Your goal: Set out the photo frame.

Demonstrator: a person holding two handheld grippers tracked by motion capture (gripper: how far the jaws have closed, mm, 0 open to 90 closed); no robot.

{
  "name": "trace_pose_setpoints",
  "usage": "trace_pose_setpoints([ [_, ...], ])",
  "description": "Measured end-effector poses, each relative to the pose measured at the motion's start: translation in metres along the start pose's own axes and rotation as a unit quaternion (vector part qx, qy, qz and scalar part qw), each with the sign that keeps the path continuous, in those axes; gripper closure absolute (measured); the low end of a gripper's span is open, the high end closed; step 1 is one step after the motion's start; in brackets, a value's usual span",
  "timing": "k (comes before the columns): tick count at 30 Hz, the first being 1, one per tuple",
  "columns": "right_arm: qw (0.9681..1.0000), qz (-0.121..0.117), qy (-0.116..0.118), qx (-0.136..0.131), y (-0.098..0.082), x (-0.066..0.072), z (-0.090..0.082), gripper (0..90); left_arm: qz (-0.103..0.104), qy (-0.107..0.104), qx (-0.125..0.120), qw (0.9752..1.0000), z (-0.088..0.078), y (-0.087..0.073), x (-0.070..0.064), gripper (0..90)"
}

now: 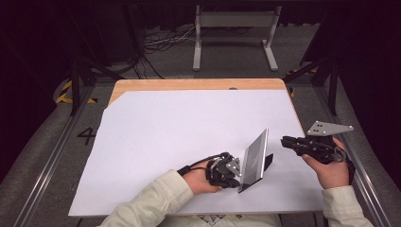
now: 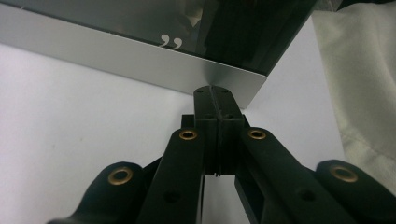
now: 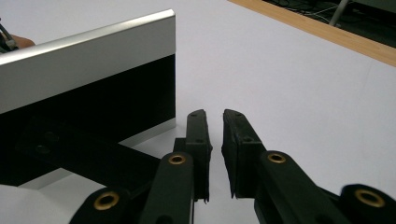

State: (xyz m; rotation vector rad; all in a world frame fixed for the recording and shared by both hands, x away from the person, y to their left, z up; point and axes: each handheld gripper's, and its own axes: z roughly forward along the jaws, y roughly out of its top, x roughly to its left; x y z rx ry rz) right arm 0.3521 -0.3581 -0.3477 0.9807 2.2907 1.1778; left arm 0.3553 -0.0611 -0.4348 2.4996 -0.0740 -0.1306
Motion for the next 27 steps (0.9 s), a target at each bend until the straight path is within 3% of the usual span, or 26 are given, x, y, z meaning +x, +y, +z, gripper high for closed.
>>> trace_pose_setpoints([
  [15,1.0000,0.007,-0.002,-0.001,-0.003,-0.002,-0.004,80.2,0.022,-0.010,0.000,0.9997,0.017,0.023,-0.009,90.0],
  [22,0.9998,0.016,-0.010,0.000,-0.012,-0.002,-0.011,79.9,0.036,-0.014,0.004,0.9992,0.025,0.038,-0.009,90.0],
  [27,0.9997,0.021,-0.014,0.000,-0.014,-0.002,-0.014,79.7,0.033,-0.016,-0.003,0.9993,0.029,0.049,-0.005,90.0],
])
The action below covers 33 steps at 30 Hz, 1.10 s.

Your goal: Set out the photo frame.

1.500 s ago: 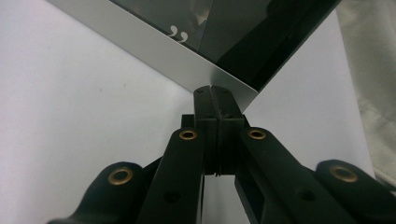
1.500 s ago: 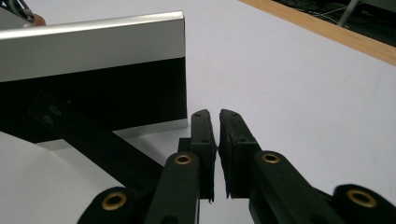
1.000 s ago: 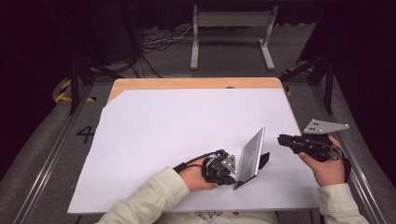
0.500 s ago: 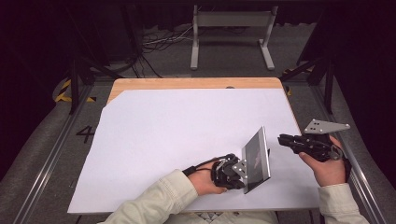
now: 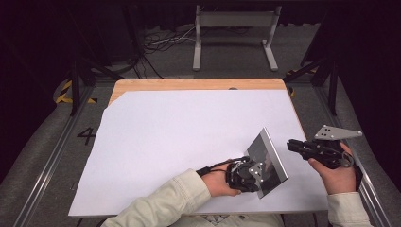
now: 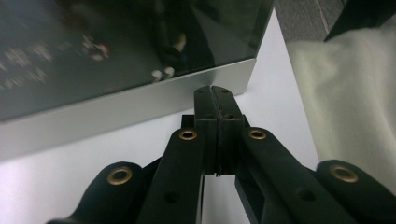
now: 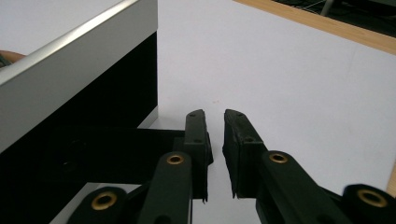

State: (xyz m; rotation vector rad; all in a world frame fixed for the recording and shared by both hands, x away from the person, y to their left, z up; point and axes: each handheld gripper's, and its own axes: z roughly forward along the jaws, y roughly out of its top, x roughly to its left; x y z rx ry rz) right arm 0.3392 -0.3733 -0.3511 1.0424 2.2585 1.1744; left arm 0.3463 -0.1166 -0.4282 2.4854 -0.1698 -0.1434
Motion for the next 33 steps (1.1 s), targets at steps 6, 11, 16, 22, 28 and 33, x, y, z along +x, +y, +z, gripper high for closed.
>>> trace_pose_setpoints([
  [6,1.0000,0.002,0.001,-0.001,0.000,-0.001,0.000,79.4,0.001,-0.001,-0.007,1.0000,0.008,0.009,0.002,90.0],
  [11,1.0000,0.006,0.005,-0.003,0.001,0.000,0.000,77.7,-0.002,0.018,-0.009,0.9998,0.012,0.010,-0.003,86.6],
  [16,0.9999,0.008,0.006,-0.003,0.001,0.000,0.000,77.1,-0.017,0.022,-0.025,0.9993,-0.001,0.003,-0.001,84.2],
  [22,0.9996,0.020,0.016,-0.013,0.004,-0.001,-0.002,71.7,-0.044,0.034,-0.042,0.9976,-0.022,-0.017,0.004,82.9],
  [28,0.9993,0.025,0.025,-0.013,0.008,-0.001,-0.003,68.4,-0.064,0.052,-0.046,0.9955,-0.037,-0.039,0.007,80.1],
  [33,0.9986,0.041,0.033,-0.012,0.013,0.002,-0.006,66.2,-0.084,0.064,-0.056,0.9928,-0.054,-0.057,0.007,78.2],
])
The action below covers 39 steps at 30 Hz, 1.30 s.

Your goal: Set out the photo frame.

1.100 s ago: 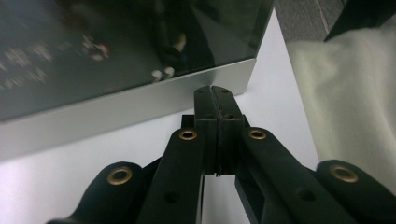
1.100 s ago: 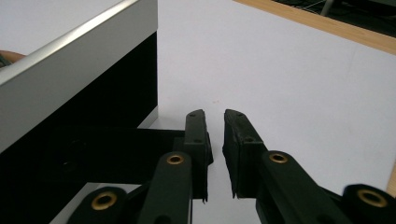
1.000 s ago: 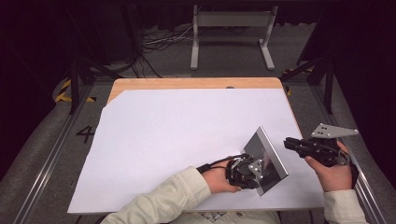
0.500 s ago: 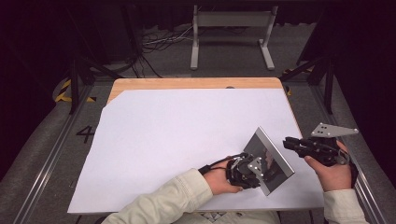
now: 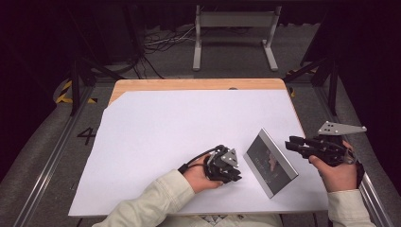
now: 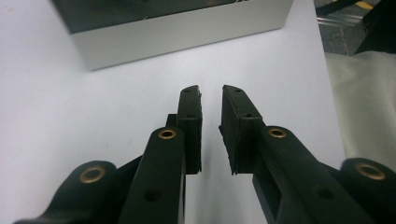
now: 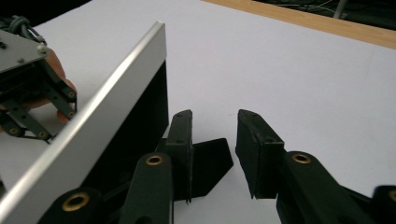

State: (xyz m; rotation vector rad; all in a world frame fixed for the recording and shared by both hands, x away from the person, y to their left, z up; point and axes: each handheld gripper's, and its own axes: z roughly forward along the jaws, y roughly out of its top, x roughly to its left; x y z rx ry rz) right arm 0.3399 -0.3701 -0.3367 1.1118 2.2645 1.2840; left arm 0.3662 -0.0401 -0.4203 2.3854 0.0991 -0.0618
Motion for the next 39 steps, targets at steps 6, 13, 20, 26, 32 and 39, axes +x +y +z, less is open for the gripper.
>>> trace_pose_setpoints([
  [6,0.9996,0.027,-0.004,-0.004,0.011,0.011,-0.011,63.2,-0.024,0.012,-0.013,0.9996,-0.015,-0.013,0.009,77.1],
  [13,0.9992,0.039,0.001,-0.004,0.023,0.024,-0.012,60.3,-0.047,0.044,-0.032,0.9974,-0.033,-0.030,0.020,77.1],
  [20,0.9981,0.060,0.007,0.010,0.032,0.033,-0.012,60.0,-0.073,0.062,-0.049,0.9942,-0.047,-0.044,0.029,76.0],
  [26,0.9966,0.075,0.009,0.034,0.042,0.037,-0.010,56.9,-0.082,0.070,-0.054,0.9927,-0.053,-0.051,0.031,75.6],
  [32,0.9948,0.082,0.002,0.060,0.050,0.042,-0.005,49.9,-0.091,0.075,-0.060,0.9912,-0.058,-0.057,0.035,75.1],
  [39,0.9926,0.076,-0.002,0.094,0.058,0.048,0.004,49.8,-0.096,0.084,-0.063,0.9899,-0.062,-0.062,0.039,75.0],
])
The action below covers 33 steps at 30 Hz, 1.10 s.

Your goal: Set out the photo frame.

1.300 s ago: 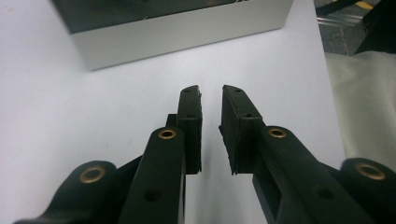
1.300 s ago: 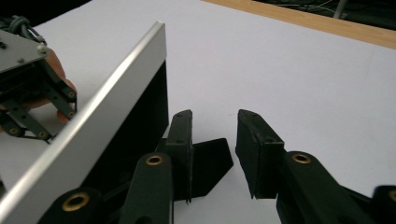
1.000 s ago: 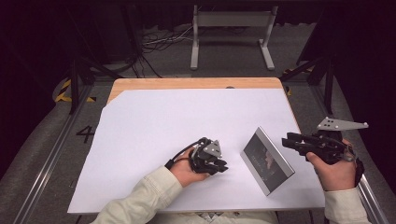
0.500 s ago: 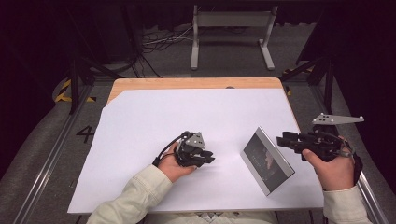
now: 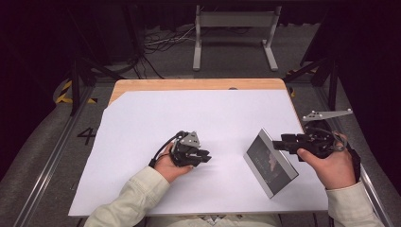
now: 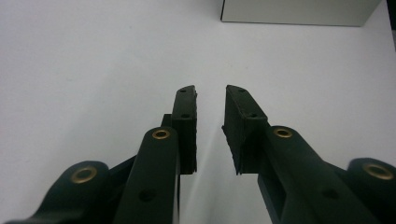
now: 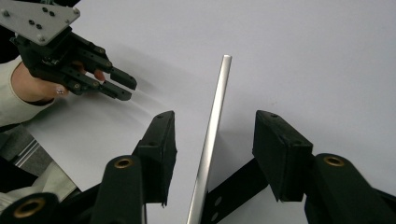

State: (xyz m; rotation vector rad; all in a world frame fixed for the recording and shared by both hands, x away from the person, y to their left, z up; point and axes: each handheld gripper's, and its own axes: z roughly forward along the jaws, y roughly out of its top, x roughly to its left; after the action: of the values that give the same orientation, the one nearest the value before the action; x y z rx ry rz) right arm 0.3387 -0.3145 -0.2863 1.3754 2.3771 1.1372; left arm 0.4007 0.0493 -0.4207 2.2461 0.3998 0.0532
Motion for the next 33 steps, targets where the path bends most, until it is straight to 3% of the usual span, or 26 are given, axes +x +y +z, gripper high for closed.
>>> trace_pose_setpoints([
  [11,0.9982,0.003,-0.013,0.059,-0.005,0.004,0.018,51.3,-0.012,0.007,-0.006,0.9999,-0.003,-0.003,0.006,74.3],
  [24,0.9952,0.005,-0.014,0.096,-0.009,0.005,0.029,56.9,-0.017,0.011,-0.011,0.9997,-0.004,-0.003,0.008,74.2],
  [28,0.9946,0.004,-0.012,0.103,-0.011,0.005,0.031,60.4,-0.019,0.013,-0.011,0.9997,-0.005,-0.004,0.009,74.2],
  [33,0.9939,-0.003,-0.008,0.110,-0.011,0.007,0.032,72.2,-0.018,0.014,-0.012,0.9997,-0.005,-0.004,0.009,74.1],
])
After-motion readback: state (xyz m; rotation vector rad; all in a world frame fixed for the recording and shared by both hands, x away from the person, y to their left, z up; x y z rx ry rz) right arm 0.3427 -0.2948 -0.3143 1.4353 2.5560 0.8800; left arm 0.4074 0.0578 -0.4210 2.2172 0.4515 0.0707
